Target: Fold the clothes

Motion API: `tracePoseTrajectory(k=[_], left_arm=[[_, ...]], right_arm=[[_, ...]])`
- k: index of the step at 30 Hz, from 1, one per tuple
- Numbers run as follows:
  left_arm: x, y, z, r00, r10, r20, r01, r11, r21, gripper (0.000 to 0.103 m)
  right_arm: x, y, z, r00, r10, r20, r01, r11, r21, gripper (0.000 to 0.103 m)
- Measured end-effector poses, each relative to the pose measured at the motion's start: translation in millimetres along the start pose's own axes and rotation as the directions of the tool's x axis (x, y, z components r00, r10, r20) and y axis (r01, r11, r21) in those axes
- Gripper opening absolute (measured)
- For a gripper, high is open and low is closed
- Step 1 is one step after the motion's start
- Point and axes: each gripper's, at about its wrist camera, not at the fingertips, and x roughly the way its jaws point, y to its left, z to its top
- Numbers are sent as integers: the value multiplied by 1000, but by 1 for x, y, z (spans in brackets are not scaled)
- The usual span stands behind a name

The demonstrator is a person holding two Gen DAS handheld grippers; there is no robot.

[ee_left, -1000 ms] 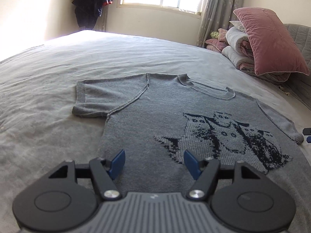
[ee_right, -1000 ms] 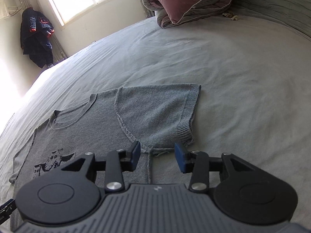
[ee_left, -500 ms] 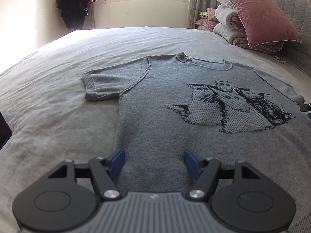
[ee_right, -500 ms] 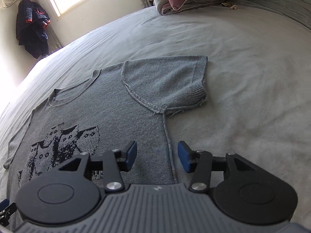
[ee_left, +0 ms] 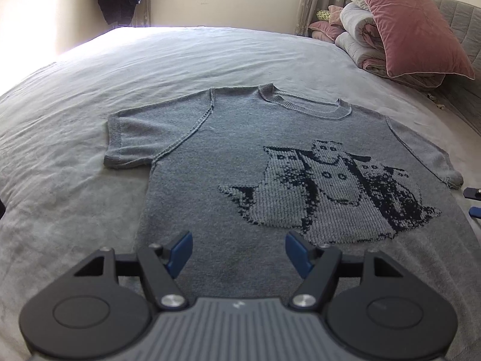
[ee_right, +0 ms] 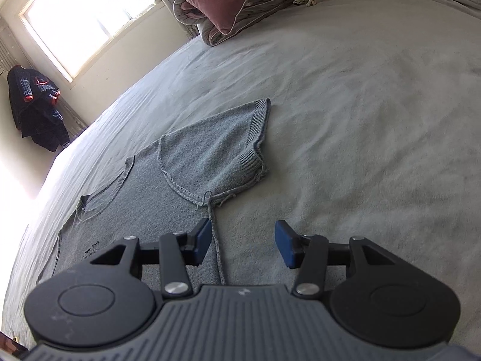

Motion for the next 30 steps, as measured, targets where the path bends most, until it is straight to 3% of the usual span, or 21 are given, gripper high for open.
tracePoseTrajectory(k=[9,16,22,26,27,28,30], left_arm=[[25,-36,14,996,-56,-76,53,998,-39,70],[34,-59,25,994,-82,-78,79,996,-34,70],[42,-71,26,996,-93,-9,94,992,86,70],[58,-60,45,995,-79,63,71,990,121,68],[66,-55,54,993,-71,95,59,990,126,59],[75,-50,63,991,-57,121,42,991,126,42],[98,-38,84,990,-10,143,-4,995,101,26]], right_arm=[[10,3,7,1000,-19,21,18,998,59,55],[13,-5,13,1000,-3,7,2,994,109,55],[20,-23,47,998,41,-54,-30,980,198,55],[19,-34,62,998,36,-54,-28,987,157,55],[20,-36,63,998,35,-53,-28,990,141,55],[21,-38,64,998,35,-53,-28,992,126,55],[26,-41,63,998,47,-46,-43,995,88,55]])
